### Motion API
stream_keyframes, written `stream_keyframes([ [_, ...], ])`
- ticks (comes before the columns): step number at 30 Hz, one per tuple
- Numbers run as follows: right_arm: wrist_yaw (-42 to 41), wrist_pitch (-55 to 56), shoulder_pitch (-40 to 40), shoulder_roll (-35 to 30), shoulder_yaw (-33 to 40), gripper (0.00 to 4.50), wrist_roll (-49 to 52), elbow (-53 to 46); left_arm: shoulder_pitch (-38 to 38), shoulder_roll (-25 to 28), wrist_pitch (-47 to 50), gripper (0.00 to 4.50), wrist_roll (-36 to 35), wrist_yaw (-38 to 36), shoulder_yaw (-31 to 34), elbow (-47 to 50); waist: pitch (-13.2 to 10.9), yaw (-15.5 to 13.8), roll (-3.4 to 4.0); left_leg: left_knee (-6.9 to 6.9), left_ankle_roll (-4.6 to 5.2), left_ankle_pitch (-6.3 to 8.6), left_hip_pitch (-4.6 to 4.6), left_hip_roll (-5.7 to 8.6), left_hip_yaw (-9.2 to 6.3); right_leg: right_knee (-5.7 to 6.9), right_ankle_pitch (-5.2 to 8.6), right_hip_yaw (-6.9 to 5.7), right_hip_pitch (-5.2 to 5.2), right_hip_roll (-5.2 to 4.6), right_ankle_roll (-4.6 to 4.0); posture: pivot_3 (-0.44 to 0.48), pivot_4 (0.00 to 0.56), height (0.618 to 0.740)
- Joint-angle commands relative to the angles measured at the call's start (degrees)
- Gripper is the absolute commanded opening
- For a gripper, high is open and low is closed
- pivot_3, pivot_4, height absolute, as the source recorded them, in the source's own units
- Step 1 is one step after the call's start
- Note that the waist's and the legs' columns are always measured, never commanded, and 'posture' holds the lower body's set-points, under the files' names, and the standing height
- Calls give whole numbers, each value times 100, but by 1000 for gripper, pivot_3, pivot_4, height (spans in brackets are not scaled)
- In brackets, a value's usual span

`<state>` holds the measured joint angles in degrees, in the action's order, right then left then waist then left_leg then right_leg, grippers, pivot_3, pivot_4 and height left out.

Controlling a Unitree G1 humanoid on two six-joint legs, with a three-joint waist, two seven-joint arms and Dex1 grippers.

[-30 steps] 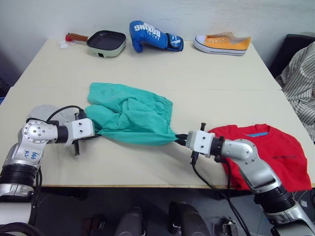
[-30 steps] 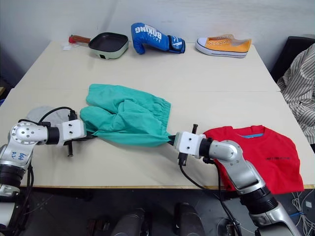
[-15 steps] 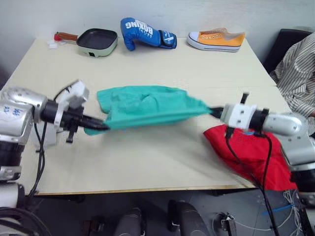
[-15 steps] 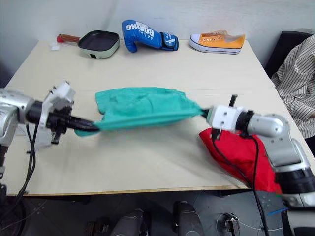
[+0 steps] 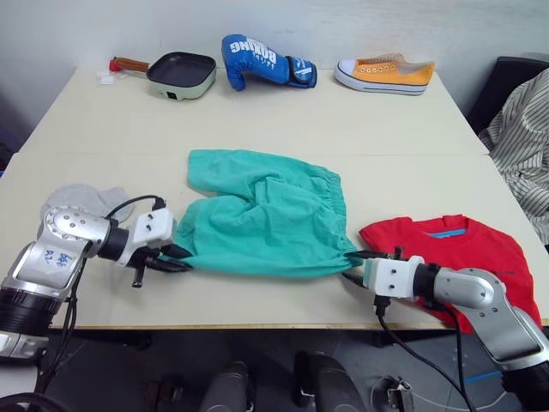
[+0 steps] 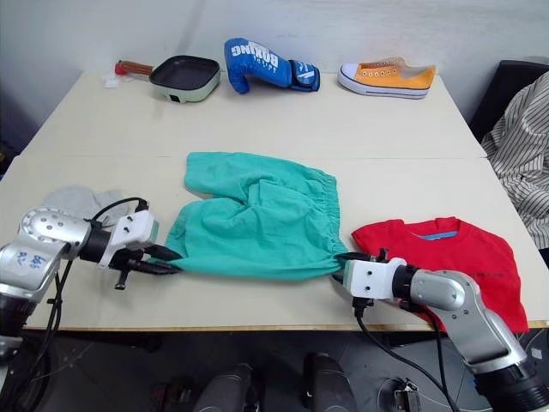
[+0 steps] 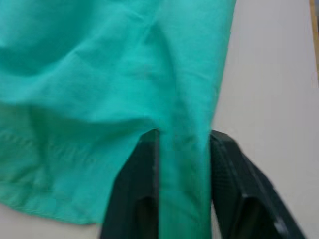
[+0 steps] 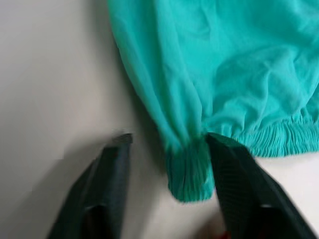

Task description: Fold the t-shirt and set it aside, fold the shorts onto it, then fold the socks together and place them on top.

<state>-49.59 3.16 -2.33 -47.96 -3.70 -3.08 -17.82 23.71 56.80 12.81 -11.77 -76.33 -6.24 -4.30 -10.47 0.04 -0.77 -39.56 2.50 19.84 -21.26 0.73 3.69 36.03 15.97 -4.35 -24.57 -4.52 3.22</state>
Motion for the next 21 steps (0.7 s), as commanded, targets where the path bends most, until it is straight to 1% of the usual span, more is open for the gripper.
stream_keyframes([
  [1,-113,-50,257,-130,370,3445,364,-606,-176,174,-442,2451,-29,99,454,348,0,-1,0,0,0,0,2,0,-1,-1,0,-1,3,0,0,0,150,740],
  [3,-84,-100,350,-83,378,4116,405,-791,-279,183,-726,3058,69,183,528,362,0,-2,0,-1,0,0,7,0,0,-9,0,1,6,-1,0,0,150,740],
  [4,-48,-130,349,-47,344,4447,375,-828,-322,186,-818,3074,111,206,541,343,0,-1,0,-1,0,0,9,0,0,-10,0,1,7,-1,0,0,150,740],
  [5,17,-109,326,5,276,4484,287,-809,-374,183,-898,3074,130,205,545,323,0,-1,0,-1,0,0,10,0,0,-9,0,1,7,-1,0,0,150,740],
  [9,360,41,18,261,-133,4484,-334,-406,-601,139,-1115,3074,242,228,464,268,0,19,0,0,0,0,10,0,3,-7,0,3,4,0,-1,0,150,740],
  [14,689,271,-341,534,-440,4484,-820,260,-759,74,-1289,3074,366,173,323,185,0,5,1,-1,0,0,8,0,4,-5,2,3,2,0,-3,0,150,740],
  [18,828,412,-545,656,-512,4484,-923,622,-583,-128,-1936,3074,989,608,68,-379,3,-2,1,-4,0,0,13,0,3,-6,2,2,8,-1,-3,0,150,740],
  [21,808,399,-621,695,-486,3872,-852,657,-427,-343,-2166,3074,1166,846,-26,-777,33,-27,46,-6,4,-1,21,2,4,-5,0,2,18,-4,-1,0,150,740],
])
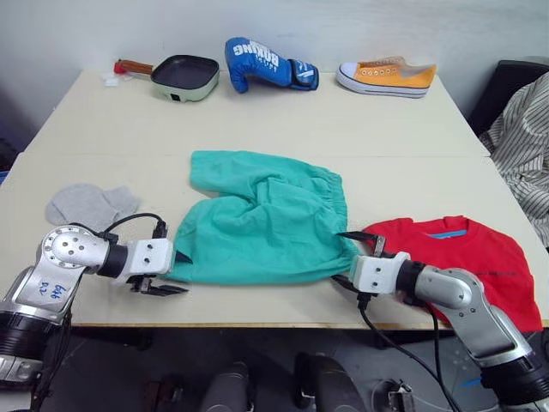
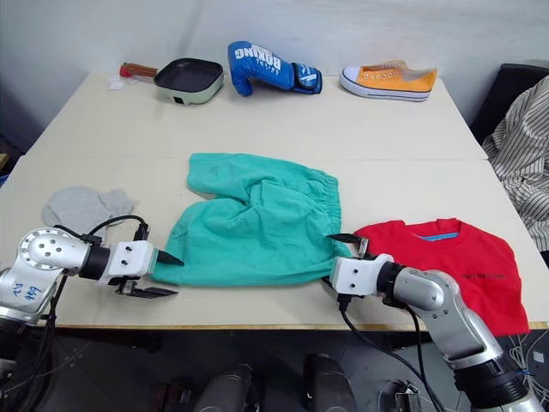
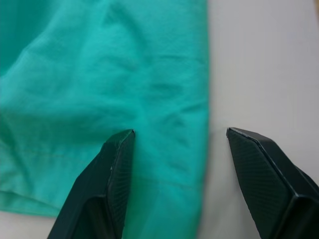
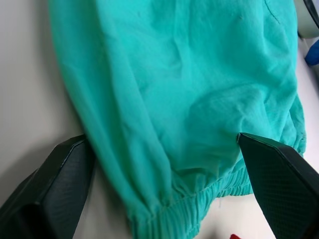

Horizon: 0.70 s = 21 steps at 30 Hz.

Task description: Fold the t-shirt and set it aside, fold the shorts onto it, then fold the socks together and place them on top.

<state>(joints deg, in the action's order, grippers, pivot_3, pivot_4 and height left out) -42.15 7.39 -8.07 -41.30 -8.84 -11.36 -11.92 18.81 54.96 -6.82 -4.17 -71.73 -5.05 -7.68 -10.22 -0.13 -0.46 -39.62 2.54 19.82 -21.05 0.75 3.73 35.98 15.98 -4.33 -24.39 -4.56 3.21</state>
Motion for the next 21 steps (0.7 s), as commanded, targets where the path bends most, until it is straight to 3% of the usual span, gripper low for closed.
stream_keyframes([
  [1,54,-29,-54,31,43,3513,-4,67,91,-207,-255,2883,412,394,-168,-534,16,-18,27,-1,2,-1,2,2,0,3,0,0,1,-2,0,0,150,740],
  [4,32,-28,-34,13,97,2484,30,63,125,-263,-345,2163,386,304,-230,-733,32,-21,54,-1,2,-1,6,2,1,10,0,1,0,-2,0,0,150,740],
  [11,-6,-85,113,-14,182,44,131,-37,154,-300,-460,15,379,260,-249,-930,37,-16,62,-1,2,-2,8,2,1,16,0,2,0,-2,0,0,150,740],
  [14,-127,-159,150,-59,243,14,310,-123,168,-271,-324,0,268,148,-245,-800,37,-9,62,-1,2,-2,7,2,1,15,0,3,0,-2,0,0,150,740],
  [17,-541,-533,211,-154,427,14,981,-457,111,-8,450,0,-210,-434,-170,-332,36,9,61,-1,3,-2,5,2,1,15,0,3,-1,-2,0,0,150,740],
  [21,-1637,-3016,587,-764,1094,14,4071,-2035,-343,948,2322,0,-1858,-1954,94,874,27,64,58,9,4,1,-14,-9,-2,22,1,2,-15,7,-1,0,150,740],
])
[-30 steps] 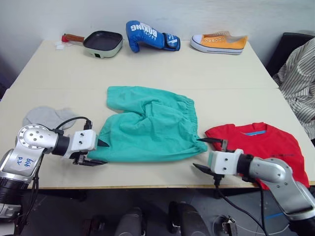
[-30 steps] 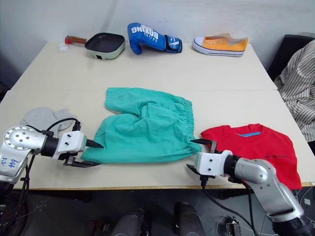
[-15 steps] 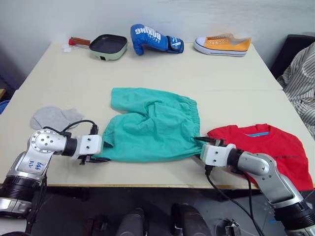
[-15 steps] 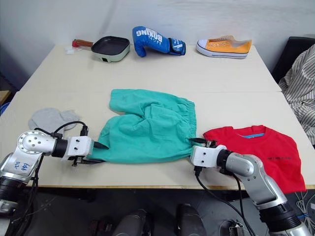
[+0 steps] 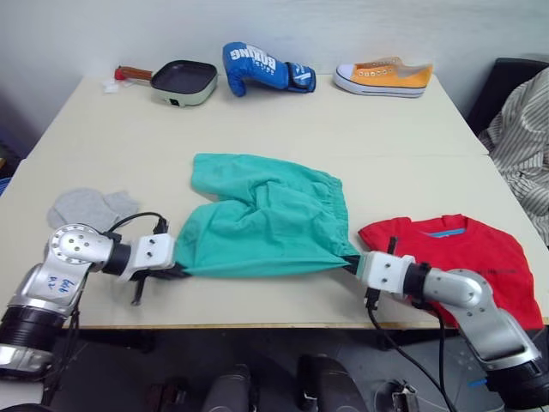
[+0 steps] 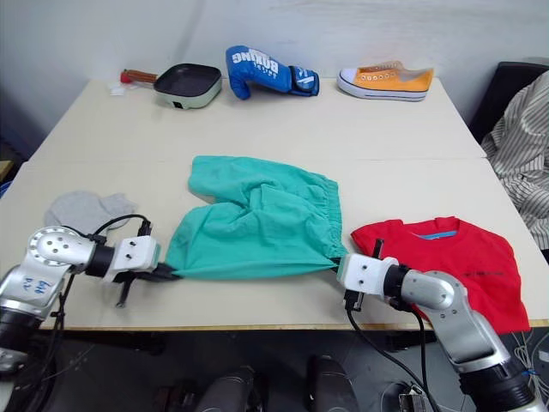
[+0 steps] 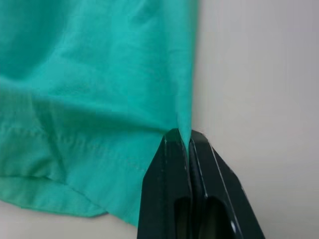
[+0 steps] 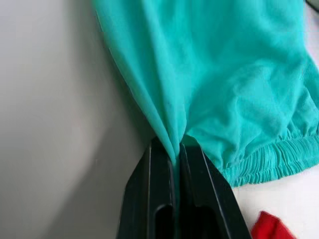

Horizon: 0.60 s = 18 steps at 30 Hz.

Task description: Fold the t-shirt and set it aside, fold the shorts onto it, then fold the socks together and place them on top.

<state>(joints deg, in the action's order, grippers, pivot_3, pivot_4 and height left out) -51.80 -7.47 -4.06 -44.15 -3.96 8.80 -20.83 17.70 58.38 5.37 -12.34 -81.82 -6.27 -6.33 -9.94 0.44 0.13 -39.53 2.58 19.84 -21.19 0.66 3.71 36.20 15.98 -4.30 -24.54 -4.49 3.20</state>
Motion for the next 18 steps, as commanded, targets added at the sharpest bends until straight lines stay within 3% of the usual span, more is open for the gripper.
stream_keyframes([
  [1,-782,-1909,269,-641,731,14,2564,-1364,-302,862,1339,0,-1274,-1037,200,890,-3,0,-4,11,0,3,3,-4,-4,-13,1,-4,4,3,-1,0,150,740],
  [5,-685,-2642,270,-792,932,14,3421,-1647,-286,1519,1829,0,-1845,-1068,-10,1063,-5,-31,-15,18,-3,4,7,-6,-22,-39,4,-8,15,2,-6,0,150,740],
  [8,-35,-2618,-168,-424,572,14,2749,-1096,590,856,1668,0,-1427,-753,-211,413,-4,-87,-15,18,1,7,11,-1,-21,-47,6,-4,17,-5,-10,0,150,740],
  [10,566,-2288,-765,-106,362,14,1960,-405,1857,-279,782,0,-805,415,-231,-826,-5,-174,-21,11,2,5,6,11,-20,-36,5,0,10,-9,-8,0,150,740],
  [12,1607,-1680,-1738,291,534,14,1099,389,3725,-1462,-732,0,-19,2677,98,-2723,-28,-270,-55,-15,6,-2,2,21,-25,-21,-2,-6,14,-12,4,0,150,740],
  [13,2167,-1295,-2214,422,701,14,661,728,4540,-1795,-1414,0,219,3648,325,-3523,-54,-303,-92,-47,5,-8,-29,21,-28,-9,-14,-10,-4,-7,13,0,150,740],
  [15,3069,-120,-3354,108,1195,14,-292,1162,6230,-1922,-2183,0,185,4995,903,-4774,-84,-256,-153,-64,6,-34,-106,30,-20,-7,-61,-3,-76,-7,37,0,150,740],
  [17,3049,568,-4156,-328,1372,14,-614,1248,7280,-1770,-2547,0,188,5271,1114,-5475,-87,-159,-157,-94,20,-70,-302,64,14,48,-88,24,-289,-26,62,0,150,740],
  [18,2900,754,-4391,-455,1361,14,-613,1234,7589,-1708,-2637,0,192,5154,1155,-5707,-85,-135,-157,-103,25,-68,-352,100,33,104,-89,2,-395,-42,63,0,150,740],
])
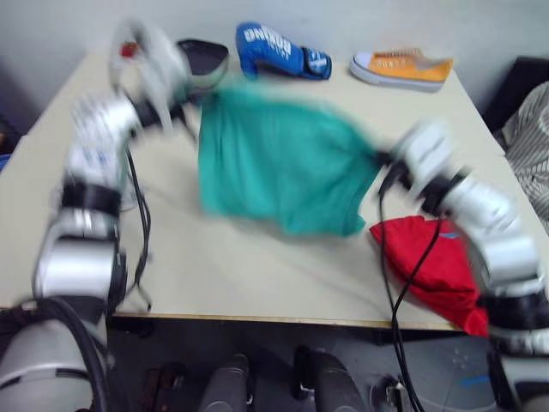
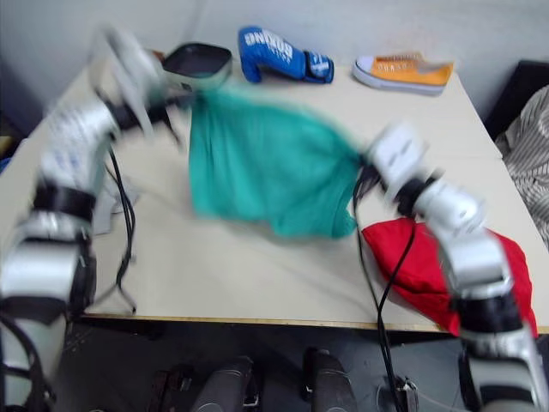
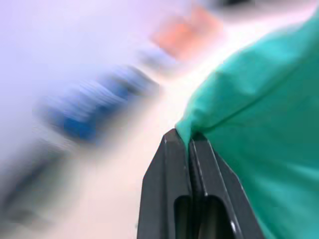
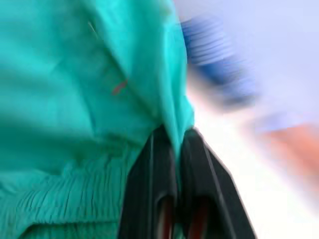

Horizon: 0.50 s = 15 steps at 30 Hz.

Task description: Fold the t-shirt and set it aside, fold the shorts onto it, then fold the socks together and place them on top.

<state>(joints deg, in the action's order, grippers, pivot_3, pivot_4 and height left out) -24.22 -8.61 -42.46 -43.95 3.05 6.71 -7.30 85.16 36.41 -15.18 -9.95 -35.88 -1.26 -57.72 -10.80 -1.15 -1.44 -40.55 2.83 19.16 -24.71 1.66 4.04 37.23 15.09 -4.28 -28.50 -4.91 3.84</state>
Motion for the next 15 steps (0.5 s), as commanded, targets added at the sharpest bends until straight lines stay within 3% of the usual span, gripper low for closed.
stream_keyframes([
  [1,-20,990,-707,-547,630,14,-351,-181,1049,557,-668,0,-6,402,666,-722,6,72,5,26,-1,0,13,30,-13,26,0,-33,-26,-24,0,0,150,740],
  [3,-299,1014,-791,-551,539,14,-175,-350,1200,668,-778,0,71,32,660,-897,19,146,10,76,0,1,144,55,-18,51,0,-172,58,-83,-1,0,150,740],
  [4,-418,942,-749,-503,487,14,-55,-474,1184,727,-831,0,103,-141,648,-931,20,163,13,105,5,4,254,53,-17,37,1,-233,154,-116,0,0,150,740],
  [6,-623,642,-483,-332,345,14,235,-787,1031,874,-789,0,82,-553,668,-940,25,203,23,236,120,72,428,50,-26,-89,19,-374,336,-136,-9,0,150,740],
  [7,-738,469,-262,-221,259,14,434,-984,875,963,-726,0,39,-845,690,-897,25,253,29,281,114,110,454,46,-31,-144,23,-414,350,-137,-10,0,150,740],
  [11,-1268,-42,806,-75,-198,14,772,-1665,-34,1407,-142,0,-146,-2200,766,-571,2,295,39,123,124,167,339,68,-25,-154,22,-499,302,-158,-9,0,150,740],
  [15,-1648,-215,2066,19,-660,14,906,-2064,-1830,2078,1161,0,-445,-3913,742,610,-1,269,43,34,146,179,315,79,-25,-166,2,-479,324,-166,22,0,150,740],
])
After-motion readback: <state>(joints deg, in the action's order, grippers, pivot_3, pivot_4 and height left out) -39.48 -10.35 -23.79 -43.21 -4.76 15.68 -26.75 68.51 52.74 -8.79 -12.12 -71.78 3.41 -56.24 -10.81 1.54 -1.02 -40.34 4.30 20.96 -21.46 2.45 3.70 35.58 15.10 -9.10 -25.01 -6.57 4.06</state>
